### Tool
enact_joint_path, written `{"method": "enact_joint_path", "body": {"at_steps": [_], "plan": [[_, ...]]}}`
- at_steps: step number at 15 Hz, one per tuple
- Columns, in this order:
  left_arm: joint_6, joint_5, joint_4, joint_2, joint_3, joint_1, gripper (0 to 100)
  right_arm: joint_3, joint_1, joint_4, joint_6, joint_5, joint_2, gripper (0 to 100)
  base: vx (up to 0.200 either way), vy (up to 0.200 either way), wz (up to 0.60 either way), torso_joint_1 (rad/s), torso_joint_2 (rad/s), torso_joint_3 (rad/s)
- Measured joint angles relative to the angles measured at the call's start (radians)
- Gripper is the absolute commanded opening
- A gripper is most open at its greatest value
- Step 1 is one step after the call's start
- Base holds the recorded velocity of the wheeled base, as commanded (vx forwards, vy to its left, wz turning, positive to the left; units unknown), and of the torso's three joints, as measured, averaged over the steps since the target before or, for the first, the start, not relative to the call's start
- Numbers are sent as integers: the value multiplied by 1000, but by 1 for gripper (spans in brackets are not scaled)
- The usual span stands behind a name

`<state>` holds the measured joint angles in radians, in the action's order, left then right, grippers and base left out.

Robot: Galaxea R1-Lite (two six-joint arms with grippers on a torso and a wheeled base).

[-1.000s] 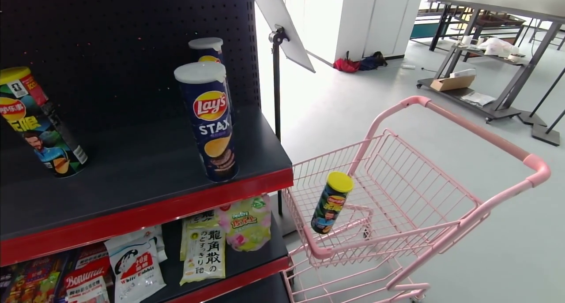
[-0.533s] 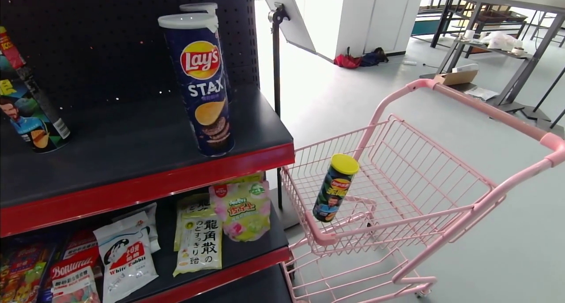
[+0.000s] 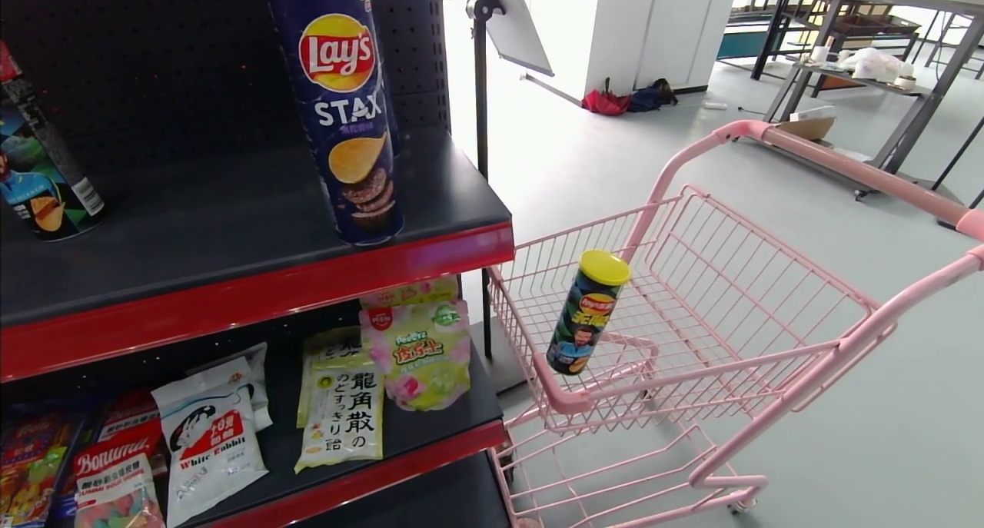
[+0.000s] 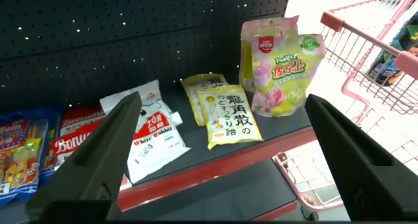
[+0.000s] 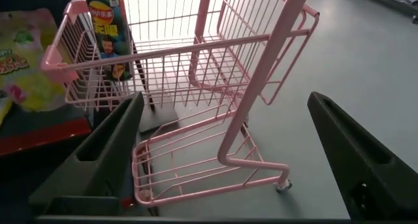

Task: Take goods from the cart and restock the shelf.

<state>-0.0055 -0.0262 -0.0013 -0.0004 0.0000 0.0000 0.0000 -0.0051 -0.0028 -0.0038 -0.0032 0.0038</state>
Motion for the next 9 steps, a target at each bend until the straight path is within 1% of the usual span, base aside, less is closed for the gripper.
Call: {"method": "enact_joint_path", "body": {"at_steps": [2, 4, 6, 7, 8, 9], "plan": [[1, 0, 0, 0, 0, 0, 100, -26, 1, -1, 8, 4, 17, 100, 0, 0, 0, 0, 0, 0], [1, 0, 0, 0, 0, 0, 100, -161, 8, -7, 74, 19, 107, 100, 0, 0, 0, 0, 0, 0], [1, 0, 0, 0, 0, 0, 100, -329, 27, -26, 117, 58, 306, 100, 0, 0, 0, 0, 0, 0], [1, 0, 0, 0, 0, 0, 100, -394, 38, -63, 131, 81, 434, 100, 0, 0, 0, 0, 0, 0], [1, 0, 0, 0, 0, 0, 100, -440, 51, -126, 145, 104, 573, 100, 0, 0, 0, 0, 0, 0], [1, 0, 0, 0, 0, 0, 100, -470, 68, -218, 160, 141, 726, 100, 0, 0, 0, 0, 0, 0]]}}
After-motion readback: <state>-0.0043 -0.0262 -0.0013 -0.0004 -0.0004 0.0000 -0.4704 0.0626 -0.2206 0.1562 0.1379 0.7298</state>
